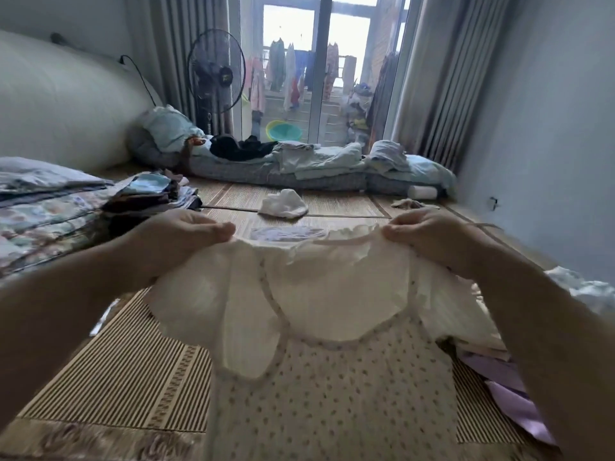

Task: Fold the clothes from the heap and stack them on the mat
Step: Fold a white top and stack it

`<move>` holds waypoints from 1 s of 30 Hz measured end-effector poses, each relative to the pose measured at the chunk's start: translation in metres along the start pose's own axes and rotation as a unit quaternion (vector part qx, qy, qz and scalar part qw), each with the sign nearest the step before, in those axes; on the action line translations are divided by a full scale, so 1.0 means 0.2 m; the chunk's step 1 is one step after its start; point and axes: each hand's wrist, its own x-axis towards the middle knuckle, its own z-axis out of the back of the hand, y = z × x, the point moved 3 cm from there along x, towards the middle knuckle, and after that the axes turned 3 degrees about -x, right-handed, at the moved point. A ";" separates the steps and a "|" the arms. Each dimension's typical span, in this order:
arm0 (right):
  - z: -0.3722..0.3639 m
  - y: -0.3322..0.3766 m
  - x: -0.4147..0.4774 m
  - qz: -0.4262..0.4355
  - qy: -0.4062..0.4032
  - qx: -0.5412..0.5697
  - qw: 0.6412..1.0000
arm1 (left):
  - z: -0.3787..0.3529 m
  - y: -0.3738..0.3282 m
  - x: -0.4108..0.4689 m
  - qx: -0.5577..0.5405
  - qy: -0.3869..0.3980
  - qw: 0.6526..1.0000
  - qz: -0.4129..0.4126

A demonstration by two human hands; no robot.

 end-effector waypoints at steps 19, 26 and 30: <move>-0.56 -1.13 0.52 -0.176 0.157 -0.257 0.937 | -0.45 1.05 0.46 0.227 0.104 0.960 0.124; -0.39 -1.17 0.37 -0.212 0.096 -0.105 0.967 | -0.59 0.96 0.47 0.280 0.058 0.957 0.041; -0.35 -1.14 0.32 -0.221 -0.006 0.000 0.975 | -0.55 0.96 0.51 0.218 0.009 0.970 0.107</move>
